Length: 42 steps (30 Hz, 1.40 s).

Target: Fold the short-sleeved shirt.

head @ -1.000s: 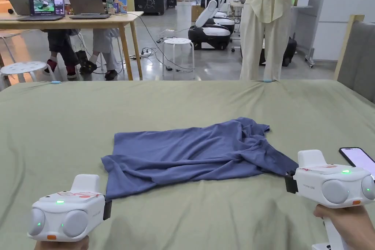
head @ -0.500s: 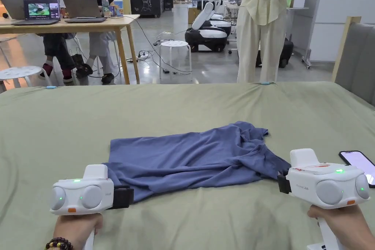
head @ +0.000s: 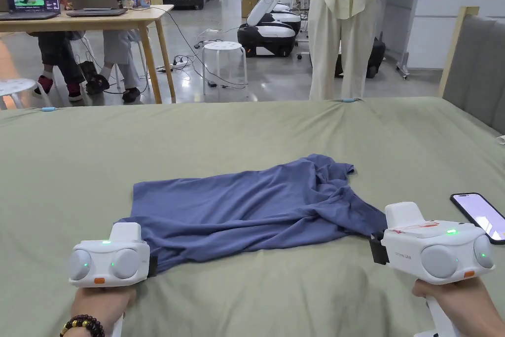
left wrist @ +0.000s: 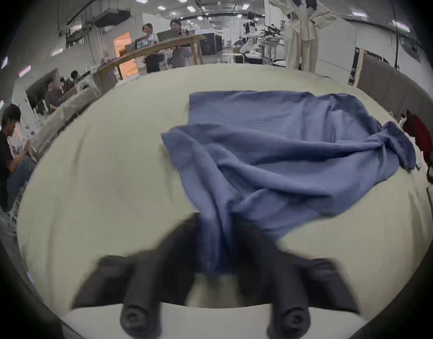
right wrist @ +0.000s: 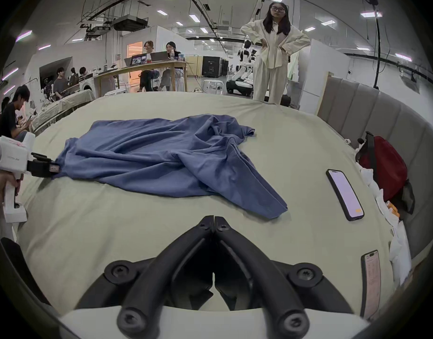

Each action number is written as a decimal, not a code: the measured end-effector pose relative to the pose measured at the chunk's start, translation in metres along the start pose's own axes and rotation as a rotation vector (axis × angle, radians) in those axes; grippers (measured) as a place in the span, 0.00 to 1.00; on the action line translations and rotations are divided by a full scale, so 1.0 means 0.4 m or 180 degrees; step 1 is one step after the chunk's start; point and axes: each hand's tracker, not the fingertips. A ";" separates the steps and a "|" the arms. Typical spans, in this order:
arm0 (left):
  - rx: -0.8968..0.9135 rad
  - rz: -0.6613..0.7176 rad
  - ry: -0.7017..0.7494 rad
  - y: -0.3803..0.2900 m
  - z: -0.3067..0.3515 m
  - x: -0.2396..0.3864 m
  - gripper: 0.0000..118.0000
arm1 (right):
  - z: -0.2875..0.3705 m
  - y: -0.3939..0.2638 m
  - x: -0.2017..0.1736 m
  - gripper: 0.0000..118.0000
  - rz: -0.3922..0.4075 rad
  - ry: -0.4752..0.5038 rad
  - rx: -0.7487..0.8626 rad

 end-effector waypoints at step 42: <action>0.0199 -0.0034 -0.0201 -0.007 0.074 -0.052 0.03 | -0.147 0.063 0.030 0.12 -0.0053 0.0035 -0.0530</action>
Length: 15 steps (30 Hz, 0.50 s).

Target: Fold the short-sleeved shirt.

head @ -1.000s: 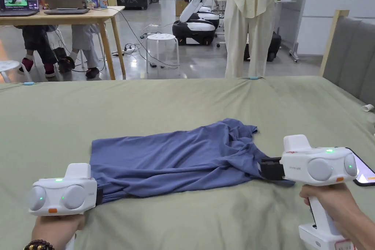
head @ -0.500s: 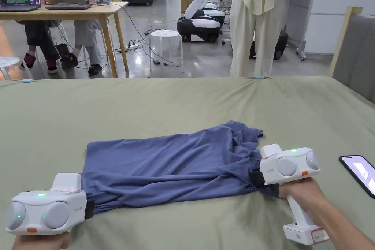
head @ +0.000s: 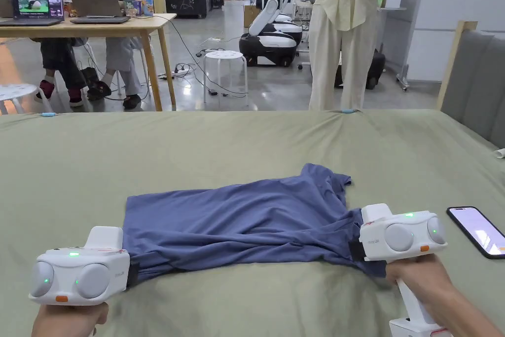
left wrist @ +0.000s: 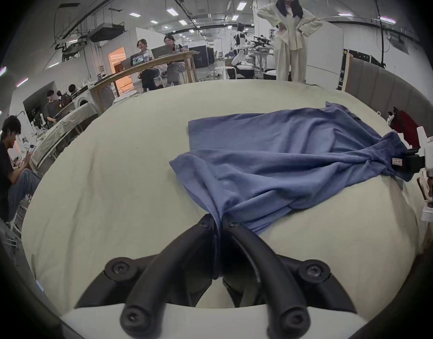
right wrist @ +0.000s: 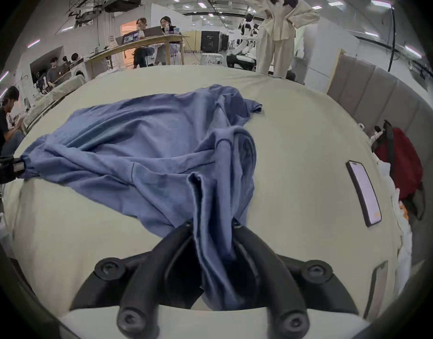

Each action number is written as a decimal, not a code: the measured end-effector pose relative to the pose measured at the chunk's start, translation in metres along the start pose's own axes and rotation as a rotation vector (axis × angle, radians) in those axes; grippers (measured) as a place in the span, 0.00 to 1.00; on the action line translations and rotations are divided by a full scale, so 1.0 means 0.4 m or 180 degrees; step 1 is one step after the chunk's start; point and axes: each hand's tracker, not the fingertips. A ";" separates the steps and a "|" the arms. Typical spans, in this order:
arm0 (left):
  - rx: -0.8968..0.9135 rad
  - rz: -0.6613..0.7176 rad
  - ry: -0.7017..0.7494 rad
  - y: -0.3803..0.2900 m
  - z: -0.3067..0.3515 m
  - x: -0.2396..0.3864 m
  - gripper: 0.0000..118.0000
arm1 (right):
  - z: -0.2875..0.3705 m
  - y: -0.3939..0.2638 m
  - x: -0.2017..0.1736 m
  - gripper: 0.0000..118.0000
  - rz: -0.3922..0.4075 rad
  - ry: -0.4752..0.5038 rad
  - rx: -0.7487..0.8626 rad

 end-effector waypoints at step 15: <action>-0.0010 -0.0147 -0.0083 -0.225 0.198 -0.058 0.03 | 0.283 -0.325 -0.050 0.12 -0.0017 0.0102 -0.0037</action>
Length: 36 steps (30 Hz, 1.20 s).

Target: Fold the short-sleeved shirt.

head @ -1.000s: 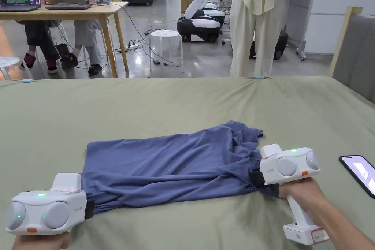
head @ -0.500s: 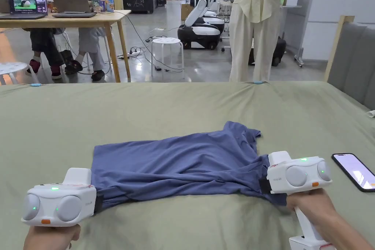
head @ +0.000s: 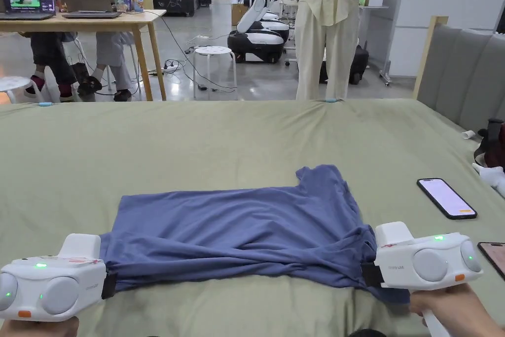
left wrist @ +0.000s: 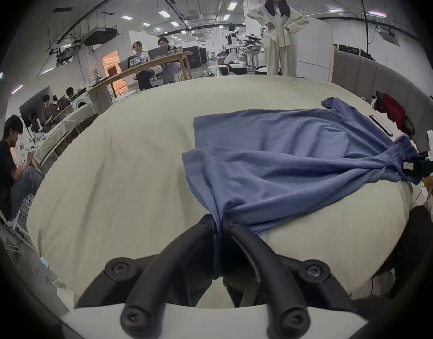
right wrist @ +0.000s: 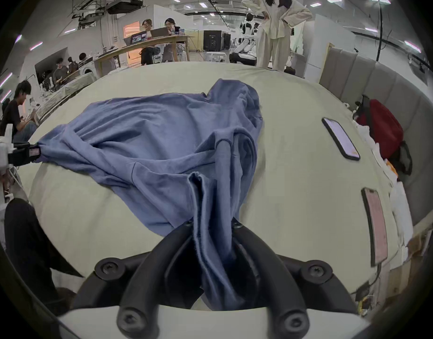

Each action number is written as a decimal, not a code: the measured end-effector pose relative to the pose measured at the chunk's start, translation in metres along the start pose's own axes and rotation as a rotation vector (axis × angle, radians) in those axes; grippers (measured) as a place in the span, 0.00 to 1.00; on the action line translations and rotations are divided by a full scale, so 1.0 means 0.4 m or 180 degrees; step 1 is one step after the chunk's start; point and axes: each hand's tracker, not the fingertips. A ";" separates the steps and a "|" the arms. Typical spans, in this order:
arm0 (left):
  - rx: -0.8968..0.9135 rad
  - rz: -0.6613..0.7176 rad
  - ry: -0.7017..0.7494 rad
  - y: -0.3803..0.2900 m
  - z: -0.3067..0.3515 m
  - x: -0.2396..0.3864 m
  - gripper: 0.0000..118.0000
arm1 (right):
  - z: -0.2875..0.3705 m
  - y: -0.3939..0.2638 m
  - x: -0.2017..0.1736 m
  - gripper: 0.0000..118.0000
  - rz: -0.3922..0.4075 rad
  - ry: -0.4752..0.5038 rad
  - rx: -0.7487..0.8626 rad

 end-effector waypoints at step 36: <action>0.0154 0.0247 -0.0095 0.313 -0.190 0.002 0.63 | -0.011 0.197 0.024 0.00 -0.0093 -0.0020 0.0708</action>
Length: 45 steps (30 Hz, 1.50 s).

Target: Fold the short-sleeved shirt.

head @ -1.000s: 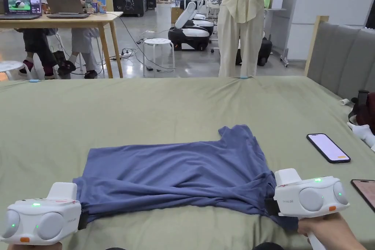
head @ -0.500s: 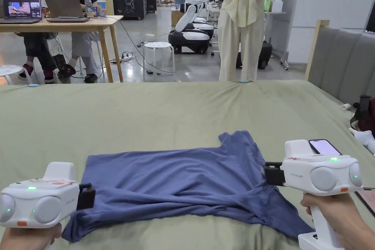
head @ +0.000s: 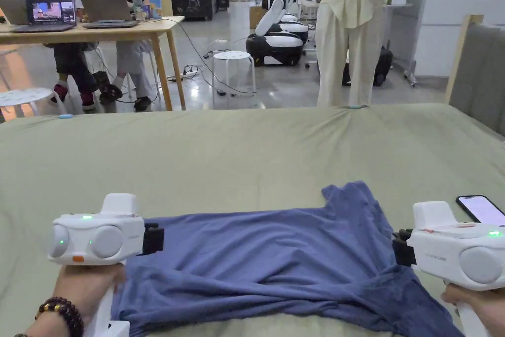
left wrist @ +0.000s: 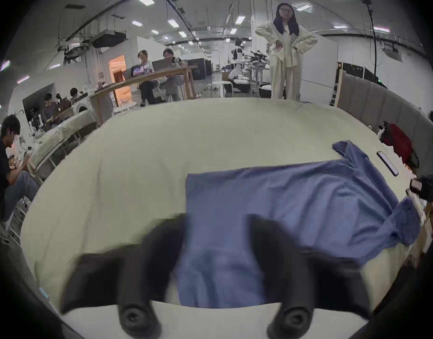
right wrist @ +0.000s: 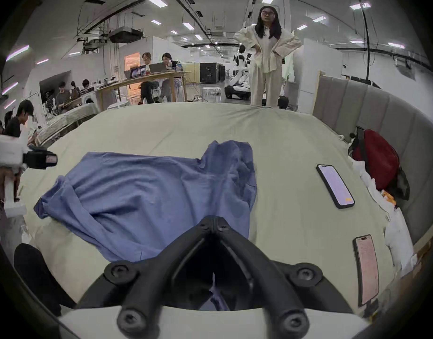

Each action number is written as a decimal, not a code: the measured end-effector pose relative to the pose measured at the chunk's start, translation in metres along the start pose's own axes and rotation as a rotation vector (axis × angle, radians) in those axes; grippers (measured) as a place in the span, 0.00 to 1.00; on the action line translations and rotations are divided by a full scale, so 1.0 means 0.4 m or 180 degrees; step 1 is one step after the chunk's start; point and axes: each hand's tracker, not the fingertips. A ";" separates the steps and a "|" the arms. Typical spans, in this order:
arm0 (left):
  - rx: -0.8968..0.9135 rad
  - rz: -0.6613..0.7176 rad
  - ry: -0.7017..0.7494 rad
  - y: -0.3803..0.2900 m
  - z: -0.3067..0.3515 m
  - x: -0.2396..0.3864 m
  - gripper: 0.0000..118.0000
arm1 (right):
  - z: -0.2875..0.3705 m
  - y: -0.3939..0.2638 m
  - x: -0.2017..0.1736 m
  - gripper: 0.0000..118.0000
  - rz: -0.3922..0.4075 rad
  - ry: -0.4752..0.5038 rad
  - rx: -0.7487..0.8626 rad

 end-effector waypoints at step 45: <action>-0.0279 -0.0091 0.0163 0.110 -0.257 -0.011 0.01 | -0.556 0.230 0.164 0.61 -0.0250 -0.0228 -0.0899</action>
